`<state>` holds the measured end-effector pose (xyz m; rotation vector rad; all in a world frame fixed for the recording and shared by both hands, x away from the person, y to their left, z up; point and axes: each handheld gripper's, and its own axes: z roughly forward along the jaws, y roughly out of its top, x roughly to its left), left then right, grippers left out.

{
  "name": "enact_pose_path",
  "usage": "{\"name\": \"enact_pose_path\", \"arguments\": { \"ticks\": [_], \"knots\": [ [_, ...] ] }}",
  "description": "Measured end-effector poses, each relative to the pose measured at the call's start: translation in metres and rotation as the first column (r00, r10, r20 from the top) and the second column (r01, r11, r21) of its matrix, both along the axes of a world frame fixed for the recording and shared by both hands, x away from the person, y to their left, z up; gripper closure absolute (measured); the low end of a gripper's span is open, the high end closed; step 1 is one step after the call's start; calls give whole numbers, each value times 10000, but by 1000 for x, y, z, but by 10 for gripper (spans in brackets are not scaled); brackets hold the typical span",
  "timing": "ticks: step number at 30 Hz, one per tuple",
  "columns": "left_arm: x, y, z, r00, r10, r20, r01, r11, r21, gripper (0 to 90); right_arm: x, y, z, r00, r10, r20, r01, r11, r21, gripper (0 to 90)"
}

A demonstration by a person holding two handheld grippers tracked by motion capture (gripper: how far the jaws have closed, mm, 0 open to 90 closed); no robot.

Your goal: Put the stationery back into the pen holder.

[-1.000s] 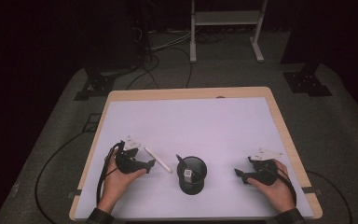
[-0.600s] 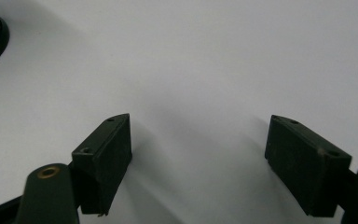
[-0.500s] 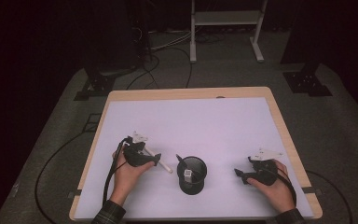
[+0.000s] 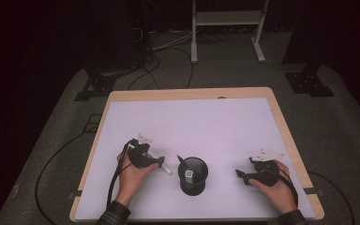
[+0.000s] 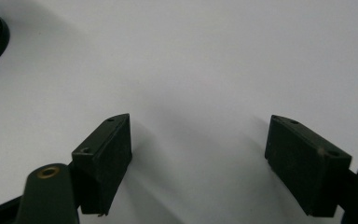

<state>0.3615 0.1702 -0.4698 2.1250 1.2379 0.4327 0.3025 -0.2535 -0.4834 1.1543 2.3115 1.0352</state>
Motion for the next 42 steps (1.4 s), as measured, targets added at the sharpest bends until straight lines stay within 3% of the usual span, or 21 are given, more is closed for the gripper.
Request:
{"name": "enact_pose_path", "arguments": {
  "ticks": [13,19,42],
  "knots": [
    [-2,5,1,9995,-73,307,61,9992,394,200,0,0,0,10000,2,-4,-2,10000,11,216],
    [-1,12,3,9994,-38,336,30,9997,246,345,0,0,0,10000,2,-8,-2,10000,18,216],
    [2,23,6,9986,-357,380,345,9989,318,639,0,0,0,10000,1,-21,-1,10000,25,216]
  ]
}}
